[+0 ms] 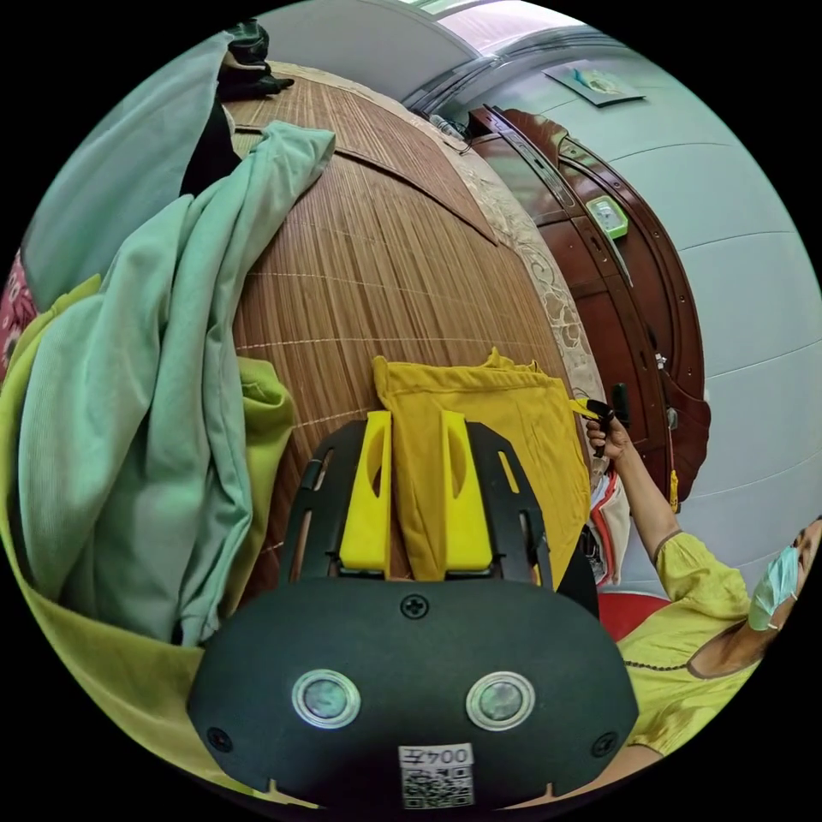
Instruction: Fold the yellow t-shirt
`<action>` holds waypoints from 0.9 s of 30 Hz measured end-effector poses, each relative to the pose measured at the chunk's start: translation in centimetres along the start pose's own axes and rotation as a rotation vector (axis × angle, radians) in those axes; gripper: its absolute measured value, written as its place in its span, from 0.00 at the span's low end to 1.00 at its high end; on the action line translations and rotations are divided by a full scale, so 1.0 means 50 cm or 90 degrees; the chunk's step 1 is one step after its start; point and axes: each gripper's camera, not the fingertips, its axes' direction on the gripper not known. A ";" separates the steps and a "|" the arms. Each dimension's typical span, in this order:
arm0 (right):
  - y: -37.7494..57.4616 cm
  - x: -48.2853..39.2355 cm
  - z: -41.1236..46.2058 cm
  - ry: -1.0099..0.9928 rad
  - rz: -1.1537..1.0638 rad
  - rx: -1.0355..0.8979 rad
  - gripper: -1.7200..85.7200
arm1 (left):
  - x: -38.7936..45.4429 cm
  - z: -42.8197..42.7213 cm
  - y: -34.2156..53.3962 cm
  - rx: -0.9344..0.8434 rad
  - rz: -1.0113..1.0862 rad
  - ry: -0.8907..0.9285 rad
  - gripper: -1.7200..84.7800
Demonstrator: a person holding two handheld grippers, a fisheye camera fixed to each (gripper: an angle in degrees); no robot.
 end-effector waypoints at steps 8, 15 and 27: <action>-0.013 -0.068 0.070 0.148 -0.051 0.021 0.03 | -0.016 0.045 0.000 -0.007 0.042 -0.126 0.05; 0.021 -0.090 0.101 0.190 -0.032 0.090 0.01 | -0.112 0.072 0.041 0.037 -0.011 -0.034 0.06; 0.035 -0.291 0.270 0.413 -0.134 0.030 0.01 | -0.074 0.264 0.118 -0.023 0.136 -0.249 0.03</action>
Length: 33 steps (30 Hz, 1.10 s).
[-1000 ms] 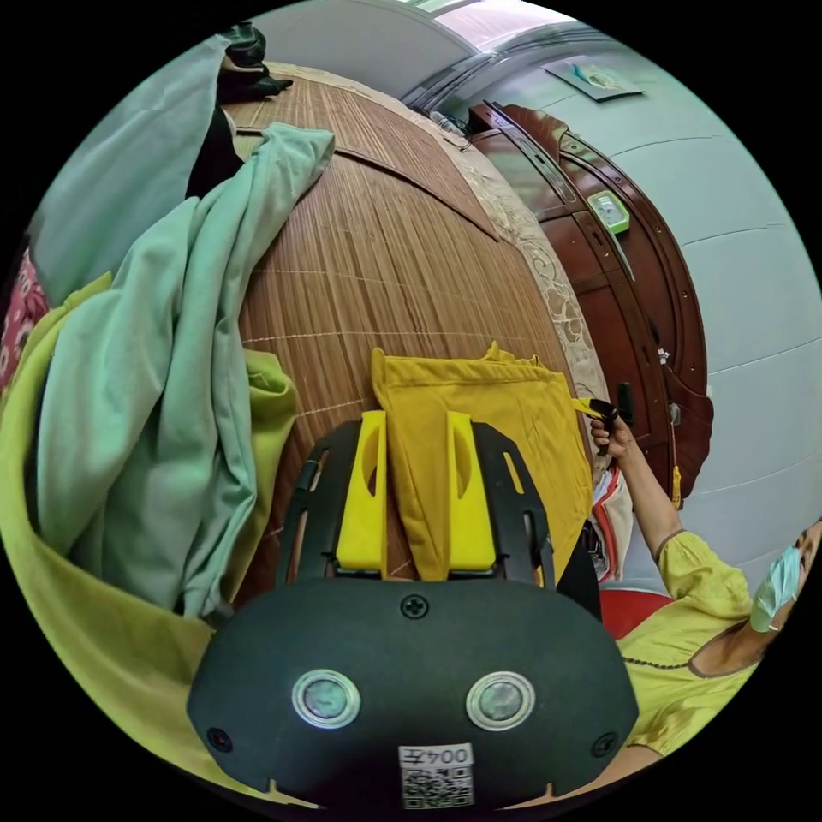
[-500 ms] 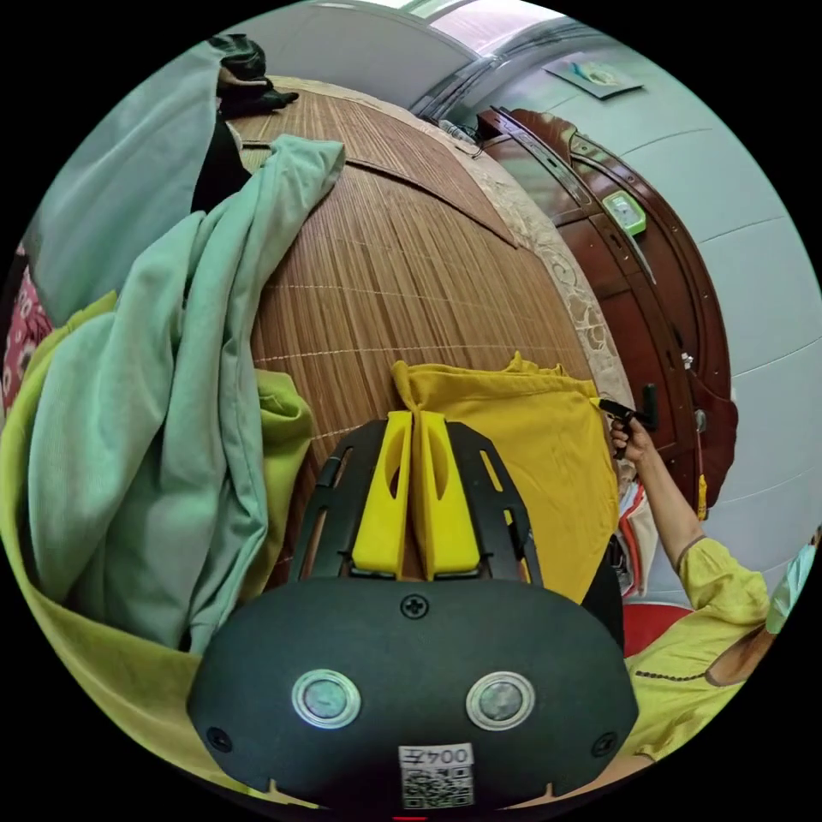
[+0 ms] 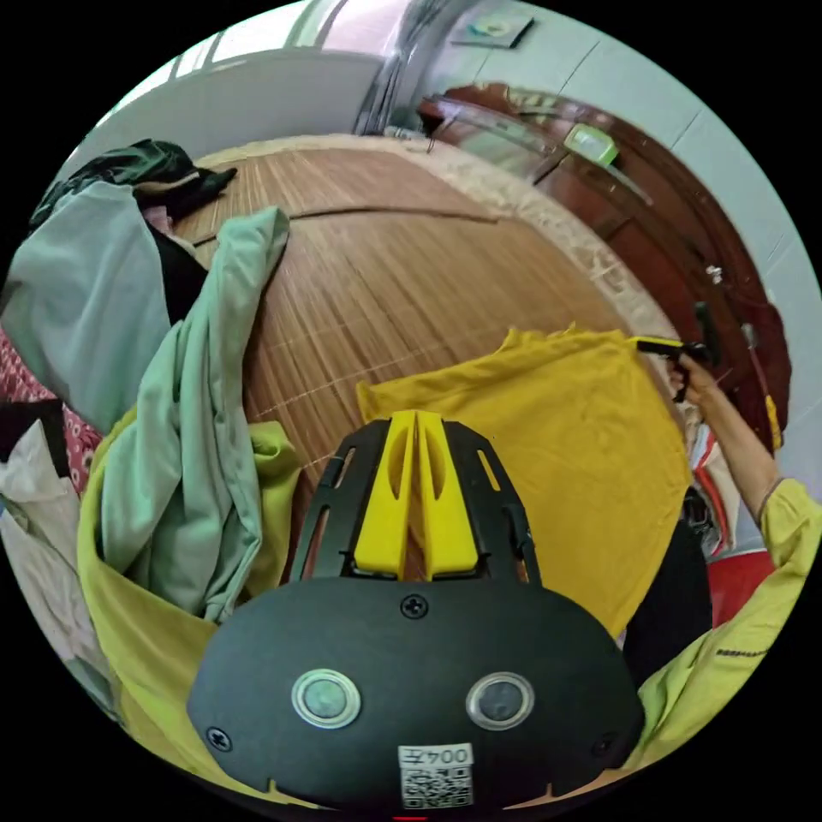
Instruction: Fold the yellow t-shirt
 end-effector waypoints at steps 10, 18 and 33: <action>0.303 -0.063 -0.188 -0.190 0.025 0.115 0.11 | 0.179 0.021 0.273 0.109 0.111 0.095 0.02; 0.591 -0.145 -0.206 -0.120 0.058 0.098 0.09 | 0.315 0.199 0.635 0.023 0.155 0.009 0.02; 0.723 -0.039 -0.212 -0.116 0.140 0.067 0.15 | 0.332 0.482 0.874 0.027 0.155 -0.069 0.02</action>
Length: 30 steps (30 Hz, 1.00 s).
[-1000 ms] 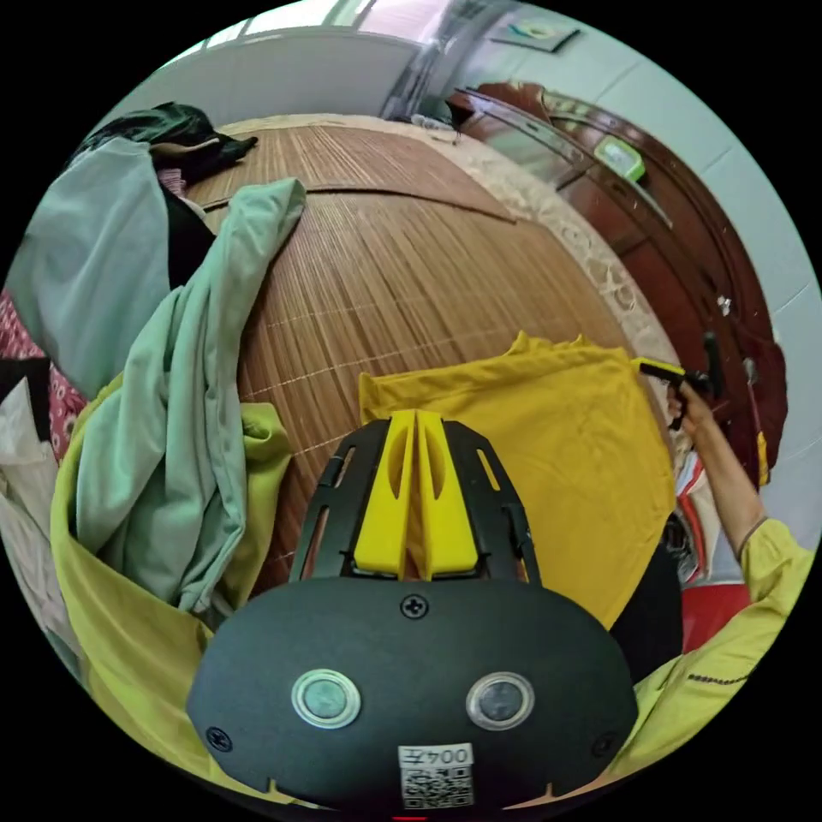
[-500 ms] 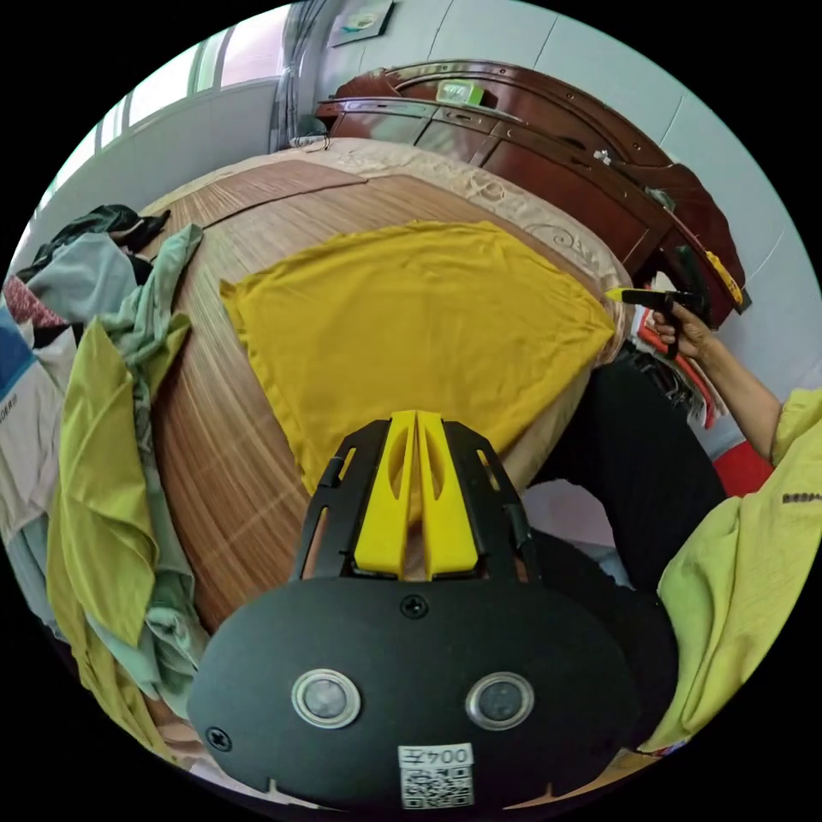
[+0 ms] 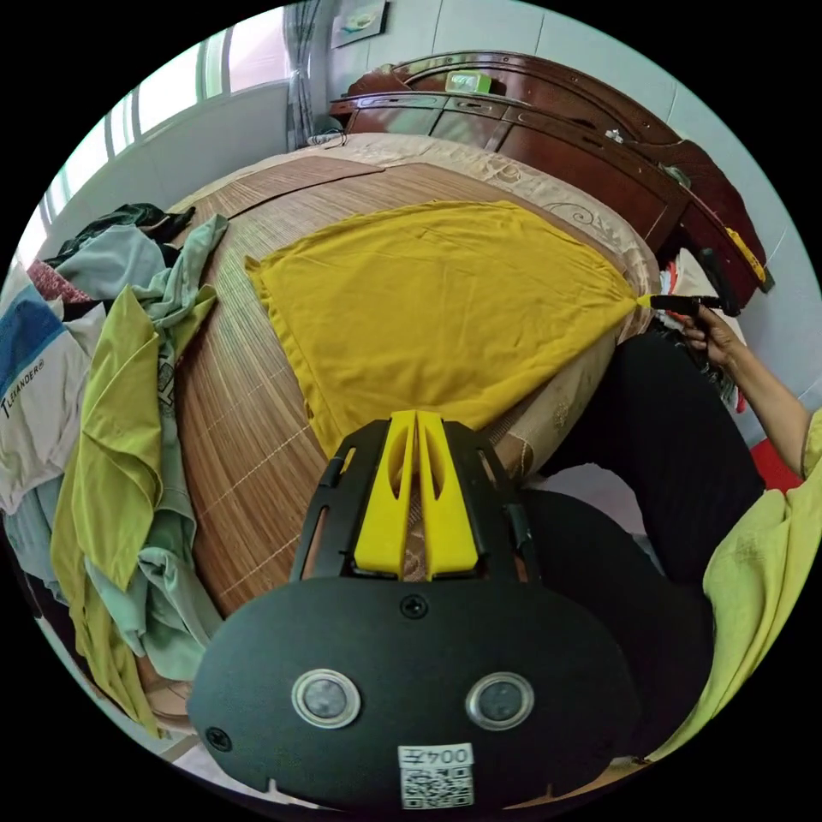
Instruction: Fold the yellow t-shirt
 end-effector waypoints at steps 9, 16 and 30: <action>0.042 0.197 -0.040 -0.275 0.200 0.073 0.18 | 0.203 0.087 0.031 0.112 0.090 0.050 0.06; 0.030 0.257 -0.075 -0.268 0.216 0.071 0.07 | 0.563 0.264 -0.062 0.121 0.321 0.094 0.13; -0.062 0.315 -0.166 -0.311 0.100 0.049 0.06 | 0.975 0.561 -0.111 0.090 0.457 -0.171 0.08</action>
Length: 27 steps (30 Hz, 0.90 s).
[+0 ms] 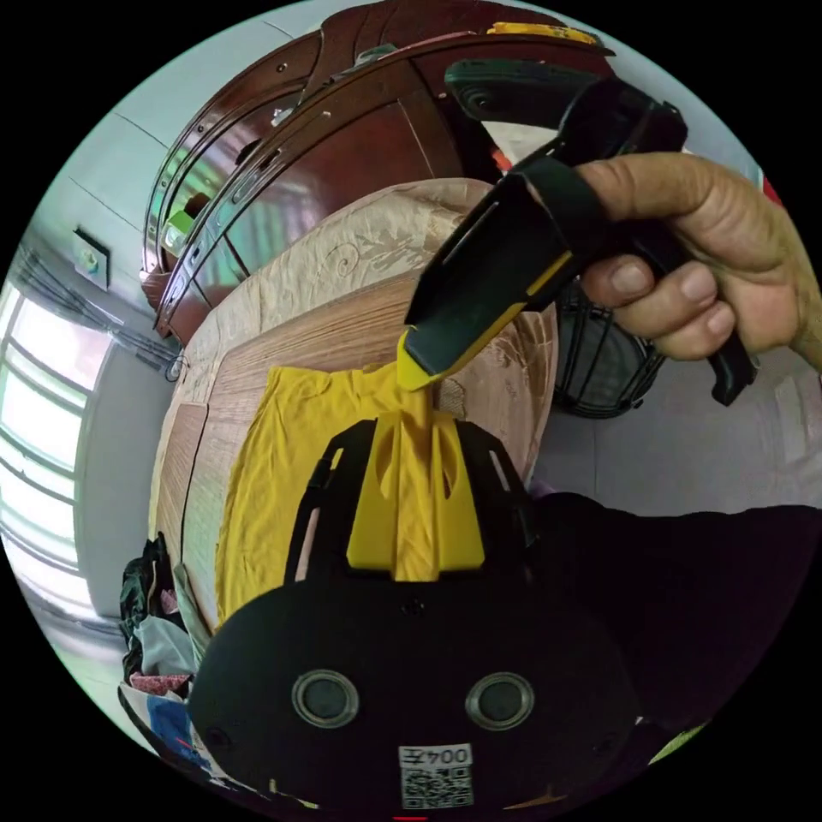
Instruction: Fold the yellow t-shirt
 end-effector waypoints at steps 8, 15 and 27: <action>-0.100 0.169 -0.043 -0.126 0.052 0.014 0.23 | -0.059 -0.049 0.044 0.076 -0.198 0.050 0.03; -0.269 0.292 0.049 -0.170 0.097 -0.058 0.25 | -0.100 -0.095 0.072 0.116 -0.271 0.082 0.03; -0.506 0.459 0.331 -0.142 0.129 -0.146 0.22 | -0.198 -0.219 0.076 0.155 -0.327 0.114 0.03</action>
